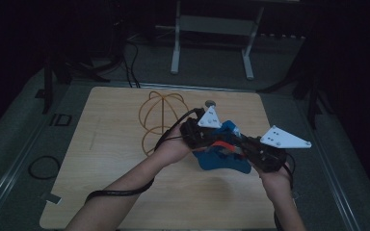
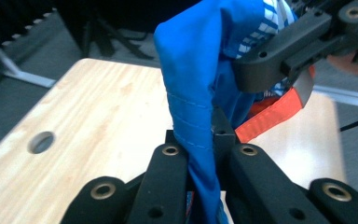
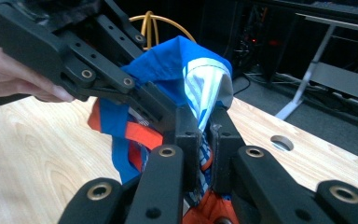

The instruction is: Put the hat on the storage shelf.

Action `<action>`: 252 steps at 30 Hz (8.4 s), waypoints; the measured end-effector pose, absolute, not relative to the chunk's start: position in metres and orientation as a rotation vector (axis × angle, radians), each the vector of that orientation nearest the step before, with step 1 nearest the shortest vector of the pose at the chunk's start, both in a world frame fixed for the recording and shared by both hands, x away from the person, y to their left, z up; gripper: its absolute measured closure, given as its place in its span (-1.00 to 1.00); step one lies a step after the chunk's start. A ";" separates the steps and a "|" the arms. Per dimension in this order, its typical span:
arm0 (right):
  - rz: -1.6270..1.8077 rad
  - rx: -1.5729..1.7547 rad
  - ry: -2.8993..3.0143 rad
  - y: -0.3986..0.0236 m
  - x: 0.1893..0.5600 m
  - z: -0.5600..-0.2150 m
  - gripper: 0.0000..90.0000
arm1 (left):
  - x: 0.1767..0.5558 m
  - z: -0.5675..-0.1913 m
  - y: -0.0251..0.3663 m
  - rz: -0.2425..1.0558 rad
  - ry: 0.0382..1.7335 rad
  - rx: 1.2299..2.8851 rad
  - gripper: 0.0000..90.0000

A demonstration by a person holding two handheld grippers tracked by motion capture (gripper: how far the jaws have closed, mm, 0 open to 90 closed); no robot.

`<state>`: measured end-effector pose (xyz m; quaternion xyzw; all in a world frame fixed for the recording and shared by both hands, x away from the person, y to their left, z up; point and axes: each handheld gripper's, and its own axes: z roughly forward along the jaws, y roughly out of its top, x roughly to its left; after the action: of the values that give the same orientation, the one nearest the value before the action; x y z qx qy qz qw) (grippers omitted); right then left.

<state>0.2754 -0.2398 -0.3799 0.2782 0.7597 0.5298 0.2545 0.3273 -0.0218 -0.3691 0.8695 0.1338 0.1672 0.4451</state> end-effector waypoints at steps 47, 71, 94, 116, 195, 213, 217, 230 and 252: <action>1.626 0.599 2.164 -0.235 0.244 -0.385 0.09 | 0.326 -0.384 0.041 0.319 -0.153 1.632 0.97; 1.535 0.591 2.115 -0.229 0.245 -0.377 1.00 | 0.322 -0.386 0.045 0.308 -0.147 1.637 0.97; 1.537 0.646 1.987 -0.255 0.243 -0.358 1.00 | 0.309 -0.386 0.069 0.369 -0.111 1.775 0.82; 1.569 0.665 1.918 -0.249 0.258 -0.333 1.00 | 0.290 -0.404 0.139 0.465 0.281 1.750 -0.69; 1.500 0.720 2.162 -0.082 0.374 -0.372 0.54 | 0.228 -0.561 0.256 0.601 0.853 1.600 -0.95; 1.506 0.744 2.231 -0.103 0.361 -0.395 0.35 | 0.229 -0.563 0.256 0.593 0.851 1.605 -0.95; 1.517 0.761 2.240 -0.108 0.361 -0.401 0.34 | 0.229 -0.564 0.254 0.590 0.847 1.613 -0.95; 1.534 0.768 2.240 -0.121 0.351 -0.417 0.08 | 0.230 -0.564 0.254 0.585 0.844 1.613 -0.95; 1.667 0.655 2.307 -0.144 0.324 -0.449 -0.71 | 0.230 -0.565 0.252 0.578 0.835 1.620 -0.95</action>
<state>0.3241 -0.1443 -0.4488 0.2230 0.7850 0.5673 0.1103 0.2300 0.2525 -0.5653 0.6922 0.3567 0.2470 0.5767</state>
